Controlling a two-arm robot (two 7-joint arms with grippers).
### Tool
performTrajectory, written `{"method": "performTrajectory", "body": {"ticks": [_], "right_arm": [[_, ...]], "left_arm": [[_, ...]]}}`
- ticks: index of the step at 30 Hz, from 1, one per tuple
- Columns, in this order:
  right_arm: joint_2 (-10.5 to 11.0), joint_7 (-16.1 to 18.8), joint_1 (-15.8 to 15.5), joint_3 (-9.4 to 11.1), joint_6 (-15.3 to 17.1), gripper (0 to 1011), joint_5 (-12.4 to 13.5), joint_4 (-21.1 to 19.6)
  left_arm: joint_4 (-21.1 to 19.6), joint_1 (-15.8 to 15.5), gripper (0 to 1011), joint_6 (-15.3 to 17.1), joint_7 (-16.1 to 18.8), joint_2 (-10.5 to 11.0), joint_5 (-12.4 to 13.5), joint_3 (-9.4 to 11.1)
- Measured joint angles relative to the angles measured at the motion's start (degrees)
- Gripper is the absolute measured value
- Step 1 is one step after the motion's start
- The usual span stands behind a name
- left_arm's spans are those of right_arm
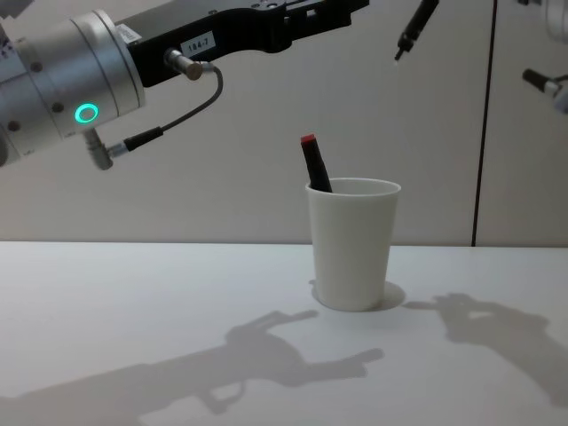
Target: Place the pen into the pen holder.
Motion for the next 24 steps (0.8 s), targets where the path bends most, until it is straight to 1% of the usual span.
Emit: {"method": "performTrajectory", "body": {"ticks": [1,4,5,7,8,10,11,16,17,19,22,24], "right_arm": [[0.2,-0.1,0.2,-0.5,-0.3,142,-1.3,0.5],[0.4,-0.3,0.6,-1.2,-0.8,142,-3.1,1.3],[0.6,-0.4,1.0,-1.8,-1.1,142,-4.4,2.0],[0.6,-0.5,1.3,-2.4,-1.5,142,-5.7,2.8],[0.6,-0.5,1.6,-3.0,-1.9,142,-6.9,3.6],[0.6,-0.5,2.1,-3.7,-2.3,142,-8.1,4.8],[0.5,-0.6,2.6,-4.3,-2.8,142,-9.4,5.8],[-0.1,-0.6,3.8,-5.9,-3.6,143,-12.1,8.9],[-0.3,-0.7,4.2,-6.4,-3.8,142,-13.1,9.8],[-0.6,-0.8,4.6,-6.9,-3.9,142,-13.8,10.7],[-1.1,-1.1,5.3,-7.8,-4.1,142,-15.7,12.6],[-1.3,-1.4,5.6,-8.1,-4.1,142,-16.4,13.3]], "left_arm": [[0.0,0.0,1003,0.0,0.0,0.0,0.0,0.0],[0.0,0.0,1003,0.0,0.0,0.0,0.0,0.0],[0.0,0.0,1003,0.0,0.0,0.0,0.0,0.0],[0.0,0.0,1003,0.0,0.0,0.0,0.0,0.0],[0.0,0.0,1003,0.0,0.0,0.0,0.0,0.0],[0.0,0.0,1004,0.0,0.0,0.0,0.0,0.0],[0.0,0.0,1003,0.0,0.0,0.0,0.0,0.0],[0.0,0.0,1003,0.0,0.0,0.0,0.0,0.0],[0.0,0.0,1003,0.0,0.0,0.0,0.0,0.0],[0.0,0.0,1003,0.0,0.0,0.0,0.0,0.0],[0.0,0.0,1003,0.0,0.0,0.0,0.0,0.0],[0.0,0.0,1003,0.0,0.0,0.0,0.0,0.0]]}}
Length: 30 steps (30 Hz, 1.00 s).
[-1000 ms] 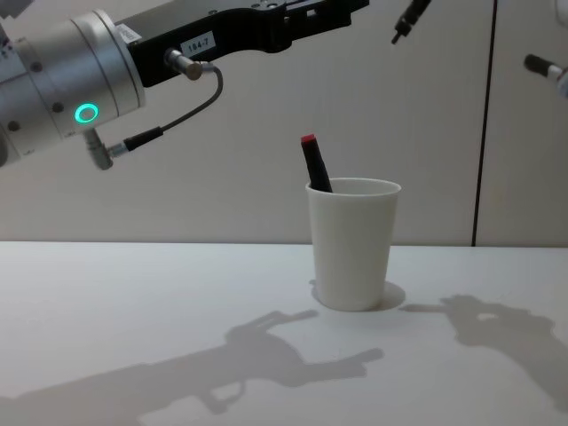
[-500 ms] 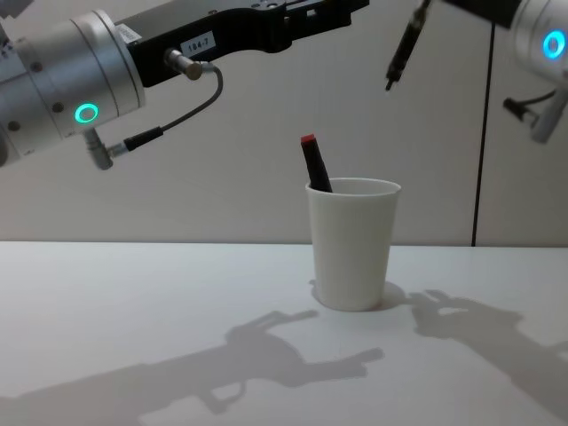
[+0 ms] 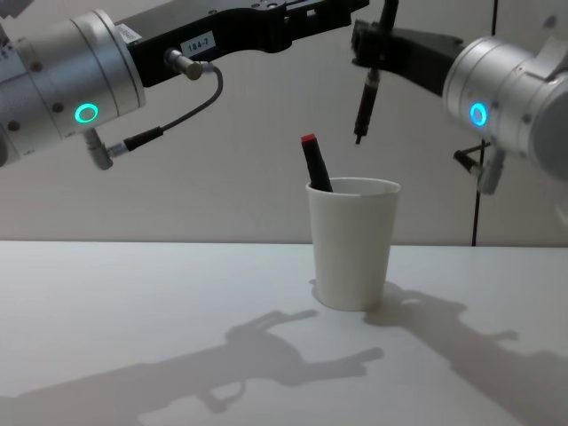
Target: Place the pen into the pen holder.
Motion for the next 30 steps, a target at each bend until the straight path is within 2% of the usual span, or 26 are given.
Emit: {"method": "performTrajectory", "body": {"ticks": [12,30], "right_arm": [[-1.5,-1.5,1.5,-1.6,1.1,142,-3.9,4.0],[-3.3,-2.8,3.2,-2.0,2.6,142,-6.7,8.3]], "left_arm": [[0.0,0.0,1003,0.0,0.0,0.0,0.0,0.0],[0.0,0.0,1003,0.0,0.0,0.0,0.0,0.0]]}}
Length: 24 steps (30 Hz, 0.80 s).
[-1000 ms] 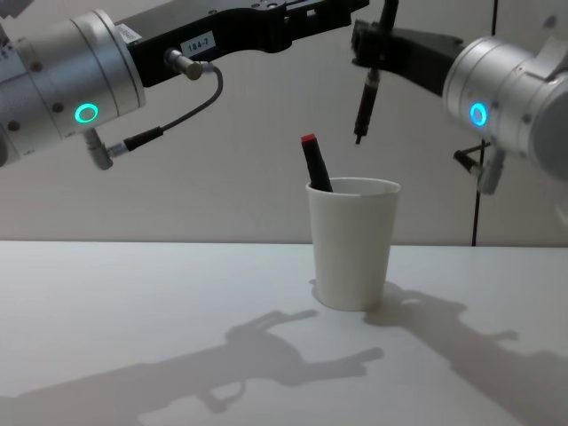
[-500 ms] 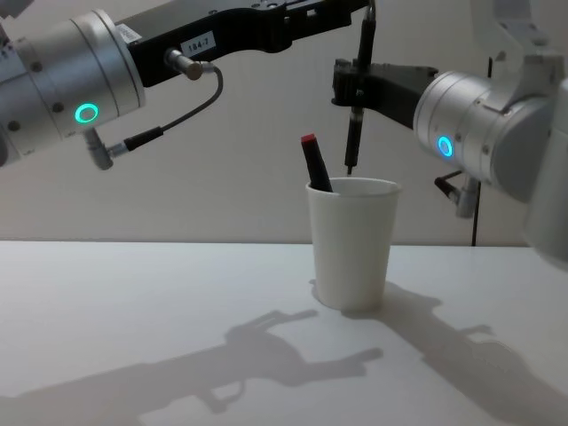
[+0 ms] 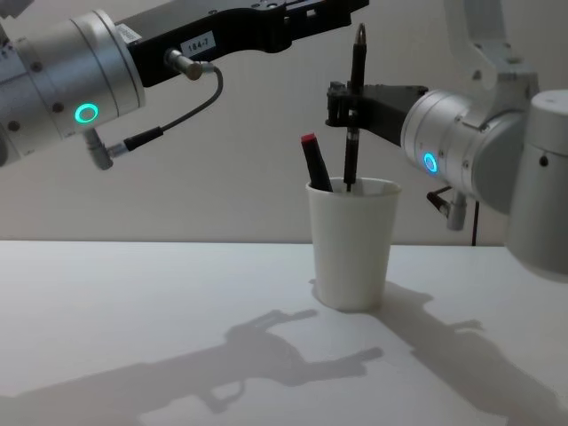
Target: Place the pen into the pen holder.
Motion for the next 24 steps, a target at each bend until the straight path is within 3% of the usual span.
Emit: {"method": "performTrajectory", "body": {"ticks": [21,24], "right_arm": [[-0.4,-0.4,-0.8,1.1,2.6,142,-0.6,0.6],[-0.5,-0.4,-0.9,1.3,2.9,217,-0.6,0.5]], "left_arm": [[0.0,0.0,1003,0.0,0.0,0.0,0.0,0.0],[0.0,0.0,1003,0.0,0.0,0.0,0.0,0.0]]}}
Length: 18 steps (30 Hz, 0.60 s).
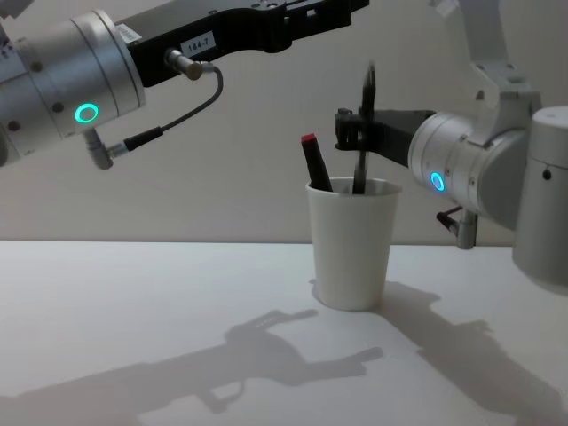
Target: Place the pen into the pen holder.
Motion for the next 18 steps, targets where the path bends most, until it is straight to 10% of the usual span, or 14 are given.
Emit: {"method": "performTrajectory", "body": {"ticks": [18], "right_arm": [[-0.1,0.0,-0.3,0.3,0.5,757,-0.1,-0.1]], "left_arm": [[0.0,0.0,1004,0.0,0.0,0.0,0.0,0.0]]}}
